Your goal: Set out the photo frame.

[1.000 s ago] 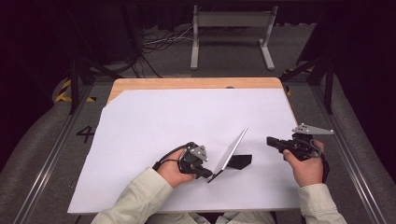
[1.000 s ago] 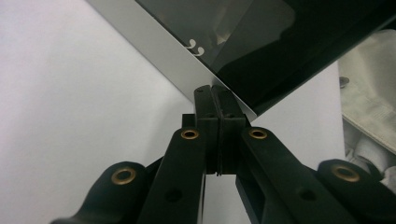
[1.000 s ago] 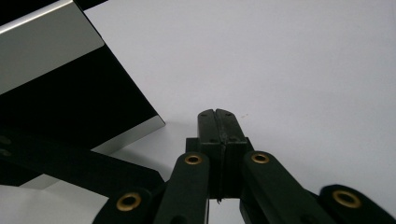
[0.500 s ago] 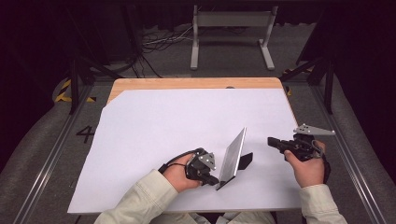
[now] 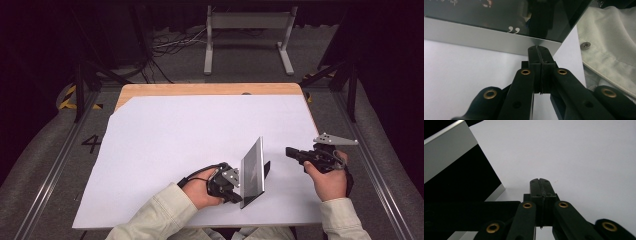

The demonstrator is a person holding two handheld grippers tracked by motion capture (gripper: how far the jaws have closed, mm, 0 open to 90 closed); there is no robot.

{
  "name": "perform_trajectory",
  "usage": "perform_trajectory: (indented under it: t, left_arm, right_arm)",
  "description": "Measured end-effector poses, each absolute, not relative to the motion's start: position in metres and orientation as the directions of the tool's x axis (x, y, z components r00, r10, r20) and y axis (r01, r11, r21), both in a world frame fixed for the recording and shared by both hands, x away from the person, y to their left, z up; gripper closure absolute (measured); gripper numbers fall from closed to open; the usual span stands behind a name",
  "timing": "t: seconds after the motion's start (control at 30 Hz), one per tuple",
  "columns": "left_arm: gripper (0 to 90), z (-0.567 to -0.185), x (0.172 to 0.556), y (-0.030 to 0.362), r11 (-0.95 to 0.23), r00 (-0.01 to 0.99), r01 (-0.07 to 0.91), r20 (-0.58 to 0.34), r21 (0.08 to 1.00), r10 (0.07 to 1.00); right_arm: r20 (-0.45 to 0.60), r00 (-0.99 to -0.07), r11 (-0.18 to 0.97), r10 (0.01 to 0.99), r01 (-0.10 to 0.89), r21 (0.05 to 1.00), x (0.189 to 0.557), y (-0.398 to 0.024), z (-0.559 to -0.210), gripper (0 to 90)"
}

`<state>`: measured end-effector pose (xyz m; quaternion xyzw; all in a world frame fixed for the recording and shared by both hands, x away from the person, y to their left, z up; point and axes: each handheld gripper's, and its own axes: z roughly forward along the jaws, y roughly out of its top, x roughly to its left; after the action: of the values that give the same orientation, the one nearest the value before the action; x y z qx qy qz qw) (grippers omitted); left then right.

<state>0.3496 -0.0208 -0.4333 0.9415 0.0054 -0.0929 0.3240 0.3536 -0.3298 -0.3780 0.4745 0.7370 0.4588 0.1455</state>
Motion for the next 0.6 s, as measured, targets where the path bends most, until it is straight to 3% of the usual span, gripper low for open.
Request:
perform_trajectory:
  t: [0.6]
  left_arm:
    - [90.0, -0.437, 0.344, -0.049, -0.764, 0.982, 0.012, -0.152, 0.645, -0.113]
  right_arm:
    - [0.222, -0.474, 0.103, 0.852, 0.568, 0.817, 0.342, -0.343, -0.377, 89.9]
